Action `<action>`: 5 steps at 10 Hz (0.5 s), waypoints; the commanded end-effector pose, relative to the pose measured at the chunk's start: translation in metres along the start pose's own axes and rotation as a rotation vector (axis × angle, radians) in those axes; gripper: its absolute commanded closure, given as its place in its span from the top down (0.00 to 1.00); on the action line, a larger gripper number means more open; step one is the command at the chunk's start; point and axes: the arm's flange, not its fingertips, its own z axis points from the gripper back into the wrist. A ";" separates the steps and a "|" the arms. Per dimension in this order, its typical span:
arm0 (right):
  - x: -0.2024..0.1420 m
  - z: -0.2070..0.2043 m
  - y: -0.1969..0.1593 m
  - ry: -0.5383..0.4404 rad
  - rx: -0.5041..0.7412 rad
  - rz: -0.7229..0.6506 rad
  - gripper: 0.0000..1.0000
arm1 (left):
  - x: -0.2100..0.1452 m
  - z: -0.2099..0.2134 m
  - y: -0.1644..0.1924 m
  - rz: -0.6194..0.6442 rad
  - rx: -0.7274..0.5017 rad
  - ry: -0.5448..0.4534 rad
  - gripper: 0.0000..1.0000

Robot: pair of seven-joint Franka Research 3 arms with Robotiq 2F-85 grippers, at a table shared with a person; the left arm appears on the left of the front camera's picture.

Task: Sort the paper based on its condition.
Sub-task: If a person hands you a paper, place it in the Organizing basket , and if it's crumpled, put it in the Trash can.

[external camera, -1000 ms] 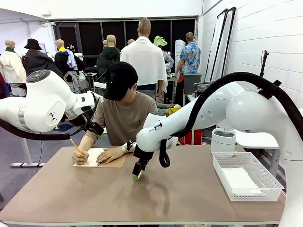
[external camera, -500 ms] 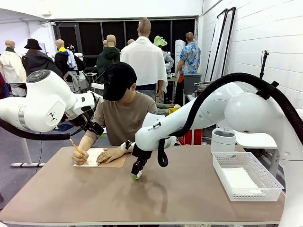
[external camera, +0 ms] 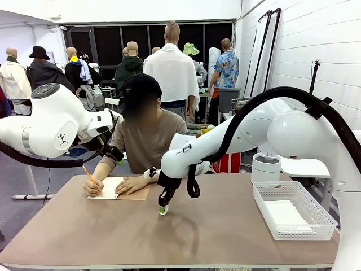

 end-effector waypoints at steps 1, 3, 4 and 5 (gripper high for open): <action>0.004 -0.004 0.002 0.044 -0.023 -0.012 0.13 | -0.001 0.000 0.001 0.001 -0.002 0.000 1.00; 0.002 -0.006 0.002 0.054 -0.022 -0.010 0.13 | -0.001 0.000 0.001 0.001 -0.002 0.000 1.00; 0.002 -0.004 0.001 0.053 -0.026 -0.013 0.13 | -0.001 0.000 0.001 0.001 -0.002 0.000 1.00; 0.000 0.007 -0.002 0.045 -0.040 -0.028 0.13 | -0.001 0.000 0.001 0.001 -0.002 0.000 1.00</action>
